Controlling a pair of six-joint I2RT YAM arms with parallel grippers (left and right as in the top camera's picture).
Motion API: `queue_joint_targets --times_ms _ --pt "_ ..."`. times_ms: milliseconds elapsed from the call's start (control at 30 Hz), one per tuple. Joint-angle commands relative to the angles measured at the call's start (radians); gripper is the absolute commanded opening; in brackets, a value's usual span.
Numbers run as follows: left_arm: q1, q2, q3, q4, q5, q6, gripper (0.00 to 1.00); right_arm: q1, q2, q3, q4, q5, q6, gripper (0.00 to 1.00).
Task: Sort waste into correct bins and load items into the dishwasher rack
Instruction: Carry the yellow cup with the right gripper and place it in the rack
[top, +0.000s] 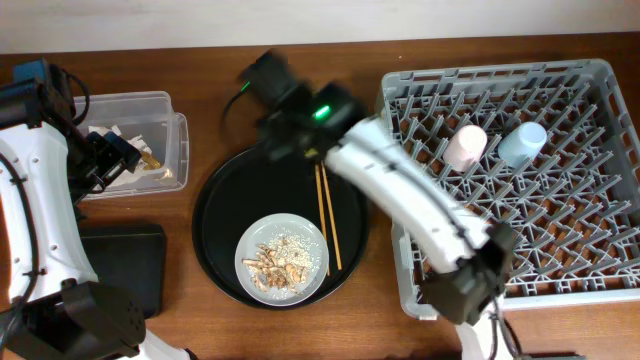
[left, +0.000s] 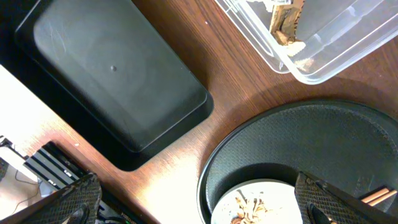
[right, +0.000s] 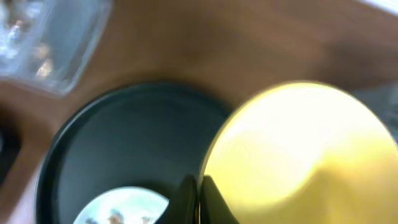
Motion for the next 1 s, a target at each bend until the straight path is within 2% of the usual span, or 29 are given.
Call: queue_joint_targets --times_ms 0,233,400,533,667,733,967 --pt "0.003 -0.010 0.011 -0.001 -0.002 -0.006 0.99 -0.101 -0.077 0.141 -0.145 0.045 0.093 0.04" --pt "0.003 -0.010 0.011 -0.001 -0.002 -0.006 0.99 -0.304 -0.221 0.210 -0.415 0.016 0.138 0.04" --pt "0.003 -0.010 0.011 -0.001 -0.002 -0.006 0.99 -0.459 -0.326 0.148 -0.438 -0.027 0.047 0.04" --pt "0.003 -0.010 0.011 -0.001 -0.001 -0.006 0.99 -0.568 -0.408 -0.005 -0.438 -0.094 -0.008 0.04" --pt "0.003 -0.010 0.011 0.000 -0.002 -0.006 0.99 -0.715 -0.466 -0.264 -0.432 -0.136 -0.017 0.04" --pt "0.003 -0.010 0.011 0.000 -0.002 -0.006 0.99 -0.776 -0.465 -0.346 -0.393 -0.281 -0.108 0.04" --pt "0.003 -0.010 0.011 -0.001 -0.002 -0.006 0.99 -1.056 -0.465 -0.650 -0.227 -1.014 -0.444 0.04"
